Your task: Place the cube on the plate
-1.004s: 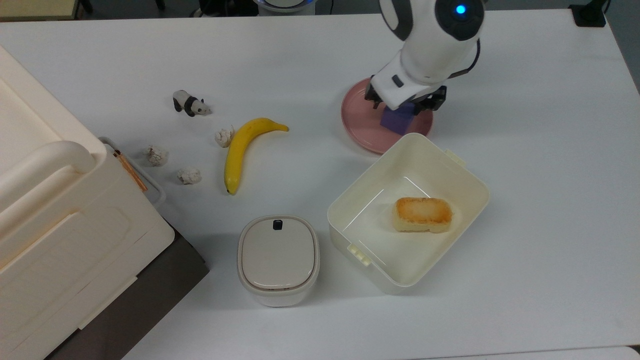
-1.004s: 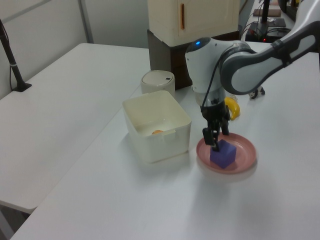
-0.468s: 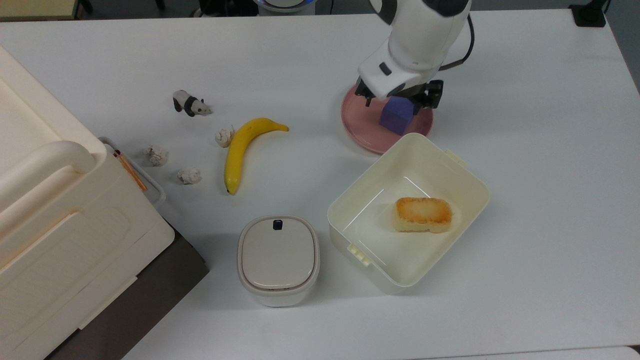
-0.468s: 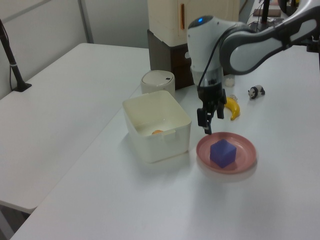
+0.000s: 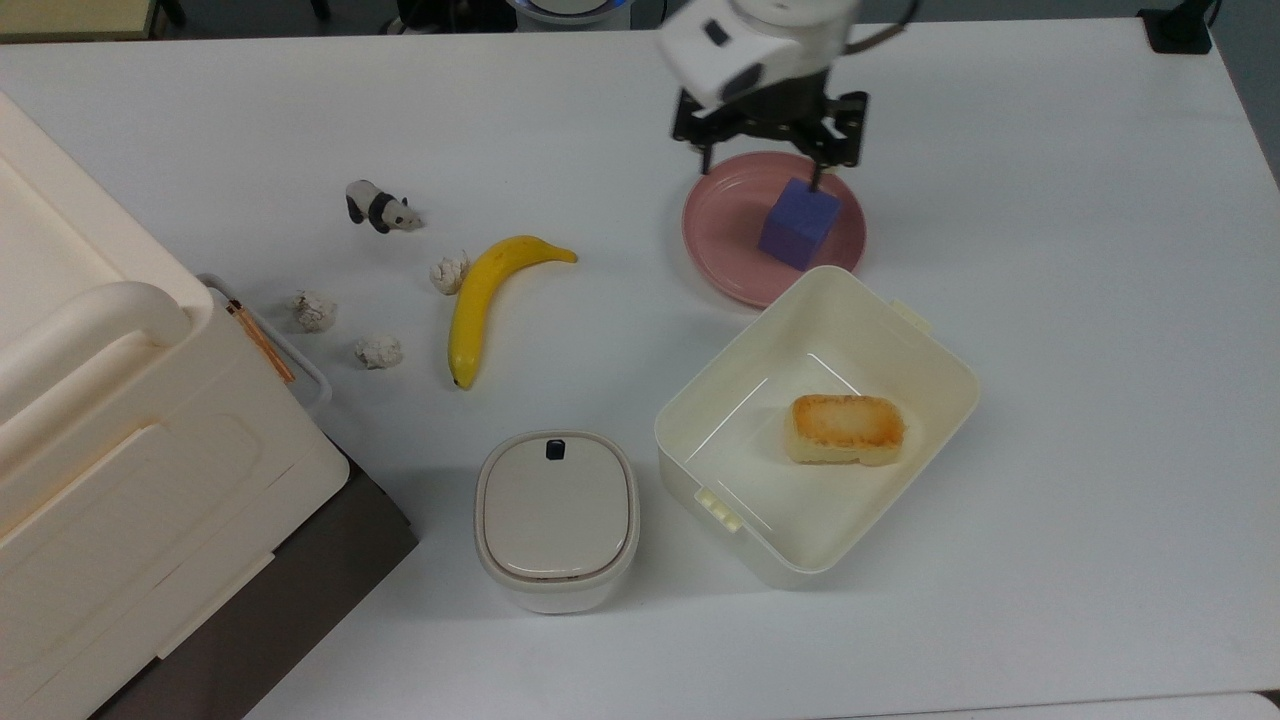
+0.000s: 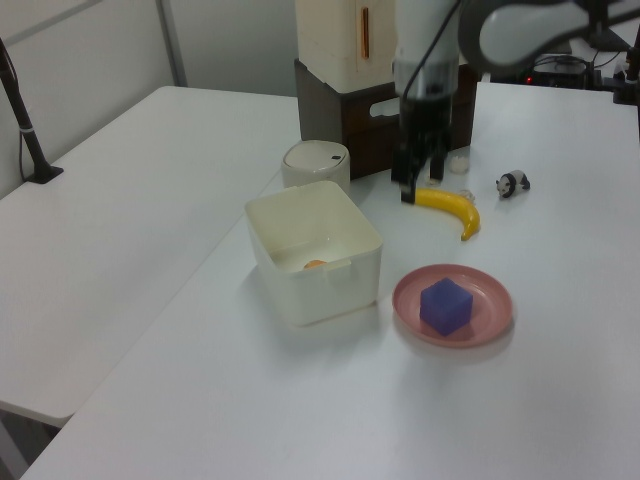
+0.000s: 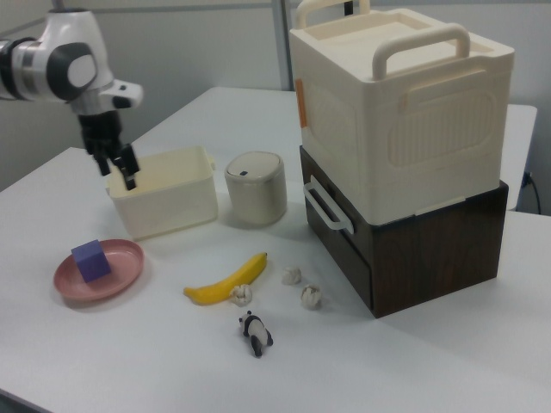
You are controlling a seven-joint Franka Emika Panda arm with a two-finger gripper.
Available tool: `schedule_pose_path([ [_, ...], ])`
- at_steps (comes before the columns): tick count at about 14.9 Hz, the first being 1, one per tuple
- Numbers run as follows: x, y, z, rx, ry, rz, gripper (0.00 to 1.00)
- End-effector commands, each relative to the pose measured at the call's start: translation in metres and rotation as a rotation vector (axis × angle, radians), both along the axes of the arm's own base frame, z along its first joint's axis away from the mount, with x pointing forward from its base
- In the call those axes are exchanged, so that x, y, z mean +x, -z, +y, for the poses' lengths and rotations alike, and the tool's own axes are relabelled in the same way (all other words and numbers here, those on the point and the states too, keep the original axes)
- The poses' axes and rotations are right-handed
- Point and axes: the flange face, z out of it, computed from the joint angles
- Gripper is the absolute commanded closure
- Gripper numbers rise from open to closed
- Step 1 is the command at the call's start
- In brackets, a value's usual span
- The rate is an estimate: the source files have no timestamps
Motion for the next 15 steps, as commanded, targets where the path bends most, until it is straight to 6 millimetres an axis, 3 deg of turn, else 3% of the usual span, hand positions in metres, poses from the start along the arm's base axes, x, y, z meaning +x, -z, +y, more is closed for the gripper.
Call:
schedule_pose_path([
  [1, 0.001, -0.018, -0.072, -0.004, -0.036, 0.019, 0.00],
  [3, -0.001, -0.030, -0.118, -0.004, -0.029, 0.025, 0.00],
  [4, -0.004, -0.044, -0.136, -0.001, -0.036, 0.002, 0.00],
  [5, -0.018, -0.077, -0.168, -0.004, -0.053, -0.042, 0.00],
  [6, -0.026, -0.086, -0.194, -0.007, -0.063, -0.036, 0.00],
  [12, -0.030, -0.074, -0.282, -0.014, 0.026, -0.016, 0.00],
  [13, -0.021, -0.060, -0.281, -0.021, 0.026, -0.009, 0.00],
  [15, -0.016, -0.054, -0.274, -0.047, 0.013, -0.001, 0.00],
])
